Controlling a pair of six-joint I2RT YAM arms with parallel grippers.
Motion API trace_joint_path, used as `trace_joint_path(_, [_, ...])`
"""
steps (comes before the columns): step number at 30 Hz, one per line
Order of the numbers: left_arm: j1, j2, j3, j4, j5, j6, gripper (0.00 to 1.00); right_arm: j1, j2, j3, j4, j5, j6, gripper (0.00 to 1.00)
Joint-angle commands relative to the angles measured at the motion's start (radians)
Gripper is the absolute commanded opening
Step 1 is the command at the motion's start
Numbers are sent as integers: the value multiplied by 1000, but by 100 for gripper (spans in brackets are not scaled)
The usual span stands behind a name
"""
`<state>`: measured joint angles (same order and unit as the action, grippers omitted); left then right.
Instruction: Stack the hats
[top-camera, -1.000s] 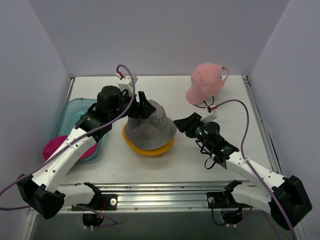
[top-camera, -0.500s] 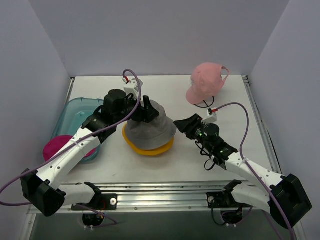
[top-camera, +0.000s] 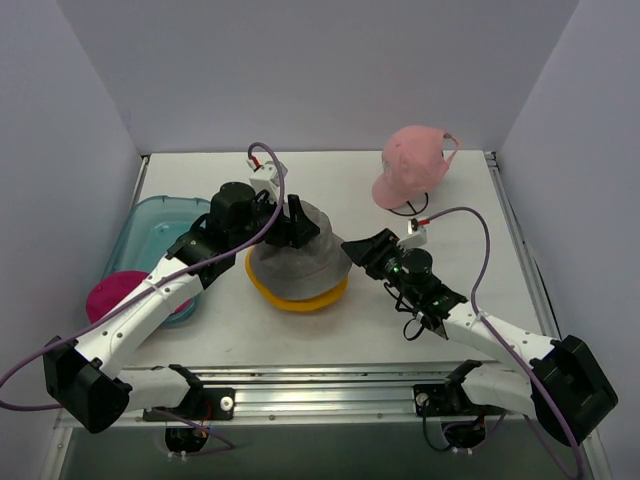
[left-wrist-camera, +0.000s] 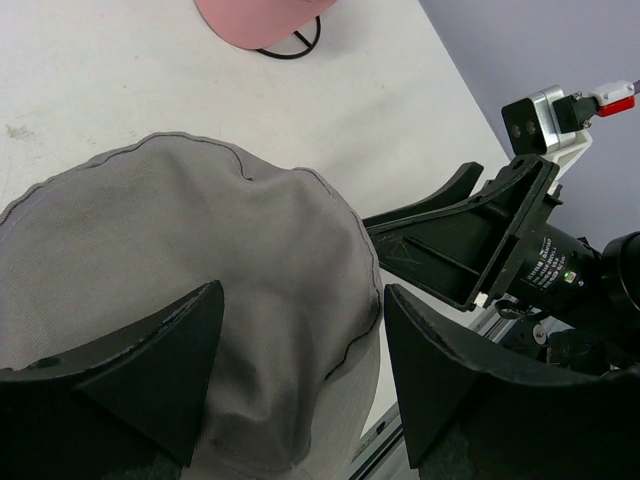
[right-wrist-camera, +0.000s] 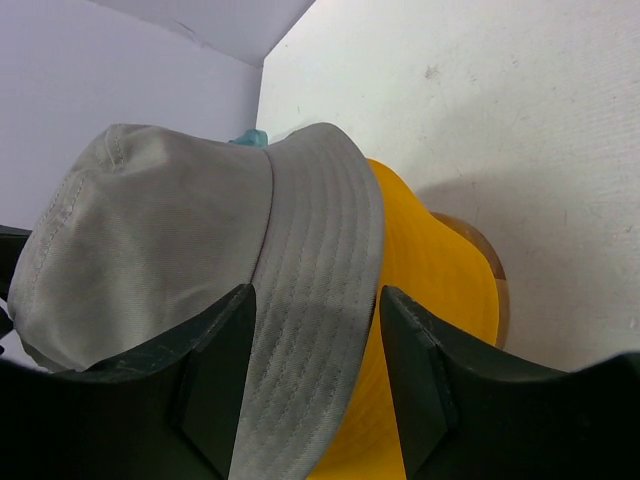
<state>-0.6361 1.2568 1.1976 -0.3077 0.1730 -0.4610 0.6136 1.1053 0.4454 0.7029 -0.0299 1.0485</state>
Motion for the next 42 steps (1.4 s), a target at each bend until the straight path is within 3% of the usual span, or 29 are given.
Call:
trace_joint_path(1, [-5,-23,-12,58,-7,-7,74,14,8,-11,86,27,19,48])
trace_joint_path(6, [-5,-28,-26,65,-7,-11,74,14,22,-16,104,67,30,43])
trace_joint_path(11, [-5,-37,-32,70,-13,-10,74,14,31,-34,119,94,39,28])
trace_joint_path(15, [-7,-40,-35,74,-17,-15,74,12,53,-36,142,91,44,22])
trace_joint_path(18, [-7,-36,-35,78,-13,-18,74,14,70,-39,170,79,53,23])
trace_joint_path(24, [-7,-37,-52,93,-15,-21,74,15,79,-36,187,77,56,33])
trace_joint_path(32, [-7,-59,-84,125,-15,-37,74,15,96,-39,221,77,70,31])
trace_joint_path(37, [-7,-68,-95,134,-23,-41,74,14,108,-48,244,76,77,20])
trace_joint_path(39, [-7,-68,-96,136,-23,-39,74,12,111,-53,247,76,77,8])
trace_joint_path(42, [-8,-66,-98,137,-26,-39,74,12,119,-57,239,81,65,0])
